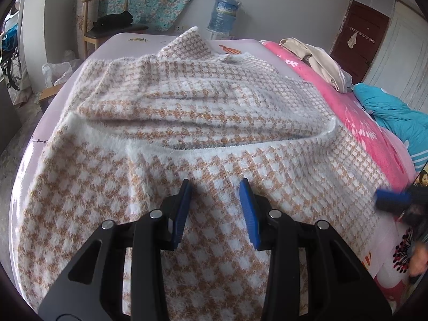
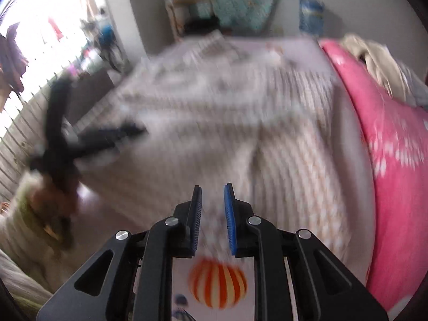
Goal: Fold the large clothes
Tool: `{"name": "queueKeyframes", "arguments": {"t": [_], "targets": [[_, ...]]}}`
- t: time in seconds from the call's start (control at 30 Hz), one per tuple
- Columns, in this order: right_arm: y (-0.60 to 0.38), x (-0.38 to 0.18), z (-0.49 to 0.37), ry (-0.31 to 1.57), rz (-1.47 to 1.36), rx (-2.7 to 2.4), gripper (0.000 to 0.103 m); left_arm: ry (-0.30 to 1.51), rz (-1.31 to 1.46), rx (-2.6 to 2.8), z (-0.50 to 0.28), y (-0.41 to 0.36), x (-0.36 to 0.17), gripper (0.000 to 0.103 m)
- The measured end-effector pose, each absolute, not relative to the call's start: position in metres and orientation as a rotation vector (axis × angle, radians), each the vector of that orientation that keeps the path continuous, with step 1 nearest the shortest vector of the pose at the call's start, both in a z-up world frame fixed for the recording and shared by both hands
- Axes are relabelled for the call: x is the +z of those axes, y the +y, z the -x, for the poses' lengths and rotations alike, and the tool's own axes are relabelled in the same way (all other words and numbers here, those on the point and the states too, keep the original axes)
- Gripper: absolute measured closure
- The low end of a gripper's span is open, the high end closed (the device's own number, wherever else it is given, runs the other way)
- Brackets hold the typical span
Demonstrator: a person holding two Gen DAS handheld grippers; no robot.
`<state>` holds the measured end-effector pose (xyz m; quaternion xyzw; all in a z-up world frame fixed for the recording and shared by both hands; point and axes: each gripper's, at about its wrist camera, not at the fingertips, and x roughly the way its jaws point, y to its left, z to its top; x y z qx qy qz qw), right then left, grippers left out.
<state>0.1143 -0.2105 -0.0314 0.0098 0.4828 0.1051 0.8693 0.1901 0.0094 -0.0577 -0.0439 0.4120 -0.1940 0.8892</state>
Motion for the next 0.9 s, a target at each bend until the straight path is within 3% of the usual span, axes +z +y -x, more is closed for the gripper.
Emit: {"name": "queueKeyframes", "arguments": {"t": [0.1,0.2,0.37,0.53,0.6,0.83,0.9], "targets": [[-0.228,-0.059,-0.105,1.042,-0.113,0.187,0.086,0.859,0.090,-0.402,-0.191,0.009,-0.056,0.066],[-0.226,-0.040,-0.100,1.012,-0.112,0.166,0.086,0.842,0.073,-0.395,-0.183,0.013,-0.042,0.070],[-0.207,-0.005,-0.080,0.913,-0.057,0.270,0.086,0.745,0.035,-0.610,-0.120,0.005,-0.004,0.068],[-0.198,-0.039,-0.083,0.981,-0.075,0.298,0.086,0.883,-0.018,-0.531,-0.095,-0.017,-0.046,0.068],[-0.195,-0.059,-0.083,1.038,-0.068,0.283,0.086,0.849,0.010,-0.505,-0.092,-0.017,-0.059,0.066],[-0.193,-0.026,-0.074,0.958,-0.065,0.342,0.083,0.774,0.036,-0.466,-0.083,-0.003,-0.044,0.066],[-0.188,-0.036,-0.078,0.975,-0.064,0.350,0.083,0.826,0.037,-0.451,-0.090,0.001,-0.057,0.063]]}}
